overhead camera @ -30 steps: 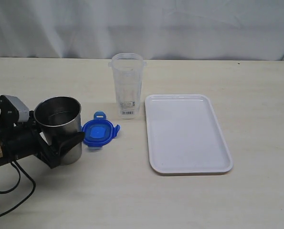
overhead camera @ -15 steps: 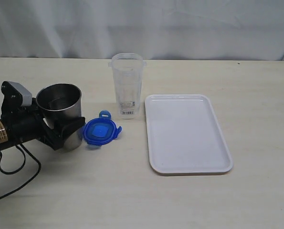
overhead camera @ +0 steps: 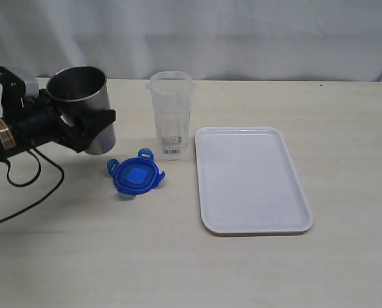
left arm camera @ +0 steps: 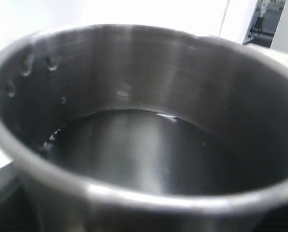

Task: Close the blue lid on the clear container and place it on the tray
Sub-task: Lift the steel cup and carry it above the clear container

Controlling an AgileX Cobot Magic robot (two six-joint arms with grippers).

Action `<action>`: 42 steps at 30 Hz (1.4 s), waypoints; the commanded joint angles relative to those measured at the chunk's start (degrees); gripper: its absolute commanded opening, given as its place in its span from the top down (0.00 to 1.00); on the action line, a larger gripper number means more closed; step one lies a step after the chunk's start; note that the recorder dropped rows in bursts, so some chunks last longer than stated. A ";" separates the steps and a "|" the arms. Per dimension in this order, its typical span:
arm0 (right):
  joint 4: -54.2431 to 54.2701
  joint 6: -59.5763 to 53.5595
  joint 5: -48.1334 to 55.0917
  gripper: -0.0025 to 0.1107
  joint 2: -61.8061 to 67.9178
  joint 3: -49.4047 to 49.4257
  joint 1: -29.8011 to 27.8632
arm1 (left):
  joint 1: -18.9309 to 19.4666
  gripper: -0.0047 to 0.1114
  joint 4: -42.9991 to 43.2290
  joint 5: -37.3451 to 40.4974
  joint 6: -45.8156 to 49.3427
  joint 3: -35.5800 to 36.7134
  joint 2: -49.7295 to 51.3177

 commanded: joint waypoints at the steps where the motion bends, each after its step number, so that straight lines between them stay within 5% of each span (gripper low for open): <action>1: -0.42 -0.03 0.06 0.94 -0.25 0.19 -0.40 | 0.05 0.96 0.61 -1.03 -4.05 -7.60 -1.18; 9: -0.42 -0.03 0.06 0.94 -0.25 0.19 -0.40 | -1.01 0.96 4.66 10.83 -13.51 -21.16 -1.18; 19: -0.42 -0.03 0.06 0.94 -0.25 0.19 -0.40 | -6.67 0.96 6.59 19.20 -14.06 -31.03 -1.18; 42: -0.42 -0.03 0.06 0.94 -0.25 0.19 -0.40 | -12.94 0.96 8.55 25.83 -7.21 -34.47 1.36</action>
